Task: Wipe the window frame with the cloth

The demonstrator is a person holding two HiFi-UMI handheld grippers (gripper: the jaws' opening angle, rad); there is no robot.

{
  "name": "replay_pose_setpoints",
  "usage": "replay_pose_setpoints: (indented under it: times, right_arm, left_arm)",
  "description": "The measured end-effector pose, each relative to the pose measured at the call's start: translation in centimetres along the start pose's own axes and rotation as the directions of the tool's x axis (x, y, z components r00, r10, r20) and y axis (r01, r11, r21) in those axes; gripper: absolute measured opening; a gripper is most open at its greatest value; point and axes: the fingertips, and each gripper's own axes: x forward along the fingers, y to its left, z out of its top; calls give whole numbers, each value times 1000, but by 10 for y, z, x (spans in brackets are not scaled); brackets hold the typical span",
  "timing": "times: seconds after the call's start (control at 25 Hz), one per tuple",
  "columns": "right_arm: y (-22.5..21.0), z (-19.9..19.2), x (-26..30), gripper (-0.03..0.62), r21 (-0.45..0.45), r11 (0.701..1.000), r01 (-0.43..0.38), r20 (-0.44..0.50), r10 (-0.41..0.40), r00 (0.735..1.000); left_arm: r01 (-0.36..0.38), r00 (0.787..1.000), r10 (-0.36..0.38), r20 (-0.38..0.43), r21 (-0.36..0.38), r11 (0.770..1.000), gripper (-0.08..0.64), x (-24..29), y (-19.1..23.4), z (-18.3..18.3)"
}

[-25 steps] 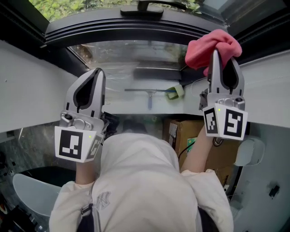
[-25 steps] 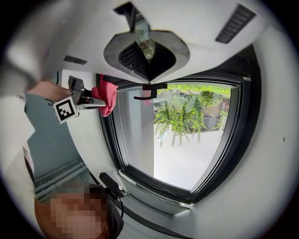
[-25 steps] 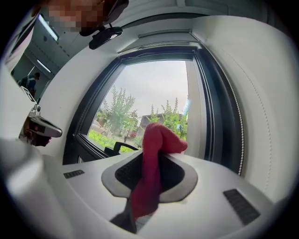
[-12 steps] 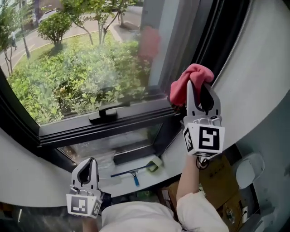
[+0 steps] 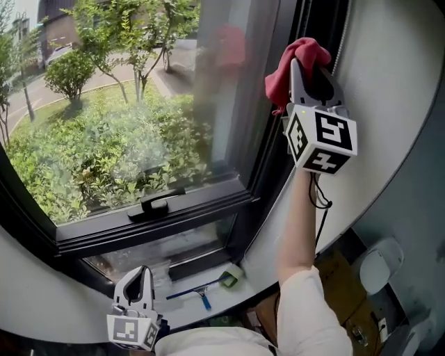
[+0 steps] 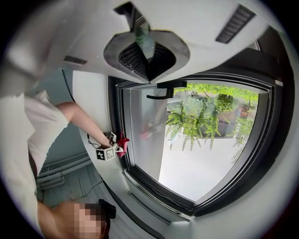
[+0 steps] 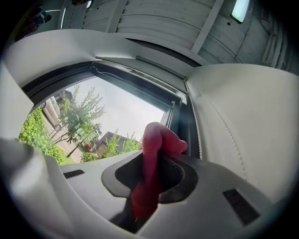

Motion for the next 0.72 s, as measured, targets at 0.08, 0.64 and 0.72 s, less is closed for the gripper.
replay_pose_setpoints:
  times: [0.08,0.64,0.72]
  right_arm:
    - [-10,15,15,90,-3,1000,7,17,-7,1000]
    - [-42,37,67,89,-78,993,85,-1,-85,996]
    - [-40,36,66,89,-89,992,92,0,-92,996]
  left_arm:
    - [13,1000,-13,2,-6,1000,8,3,-2,1]
    - [53,999,-53,-9,-30,998,8,18,1,-6]
    - [59,998,-60,-4,-31,998,8,19,1,-6]
